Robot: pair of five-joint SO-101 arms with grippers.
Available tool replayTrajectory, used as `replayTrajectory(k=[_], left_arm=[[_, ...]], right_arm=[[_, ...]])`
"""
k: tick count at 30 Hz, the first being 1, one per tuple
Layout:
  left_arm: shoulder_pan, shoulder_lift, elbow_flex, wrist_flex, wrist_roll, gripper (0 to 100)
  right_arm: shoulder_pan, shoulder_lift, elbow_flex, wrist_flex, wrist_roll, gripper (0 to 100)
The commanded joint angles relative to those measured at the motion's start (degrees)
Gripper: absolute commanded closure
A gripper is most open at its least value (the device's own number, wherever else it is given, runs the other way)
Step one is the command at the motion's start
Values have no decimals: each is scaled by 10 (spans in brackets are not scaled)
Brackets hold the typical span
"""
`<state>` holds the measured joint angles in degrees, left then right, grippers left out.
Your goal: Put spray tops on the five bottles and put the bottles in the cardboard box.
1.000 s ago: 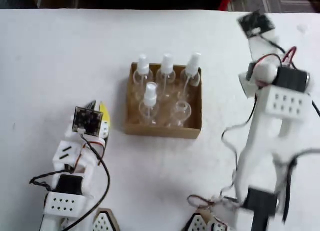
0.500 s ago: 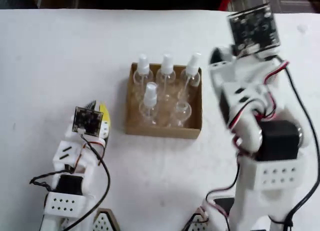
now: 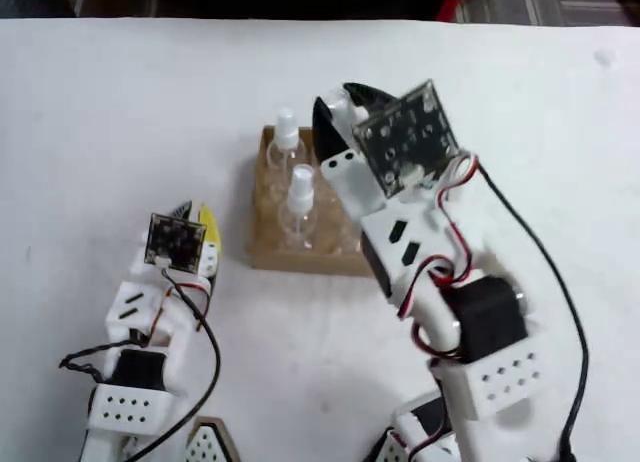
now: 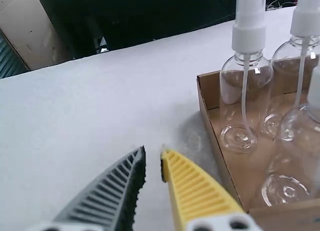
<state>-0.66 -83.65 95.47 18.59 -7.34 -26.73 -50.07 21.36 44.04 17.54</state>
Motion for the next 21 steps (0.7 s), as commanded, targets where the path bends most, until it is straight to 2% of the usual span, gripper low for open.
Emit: replayTrajectory(k=[1,5,8,12,16,21], left_arm=[[3,-7,-11,-12,-6,940],[1,-7,-11,-11,-6,940],[1,-7,-11,-11,-6,940],[1,-7,-11,-11,-6,940],[1,-7,-11,-12,-6,940],[2,-7,-11,-12,-6,940]], right_arm=[[15,-82,162,-247,-70,983],[47,-123,229,-318,-124,984],[88,-129,245,-319,-137,984],[129,-131,277,-319,-209,984],[151,-137,297,-318,-268,984],[150,-199,305,-285,-304,984]])
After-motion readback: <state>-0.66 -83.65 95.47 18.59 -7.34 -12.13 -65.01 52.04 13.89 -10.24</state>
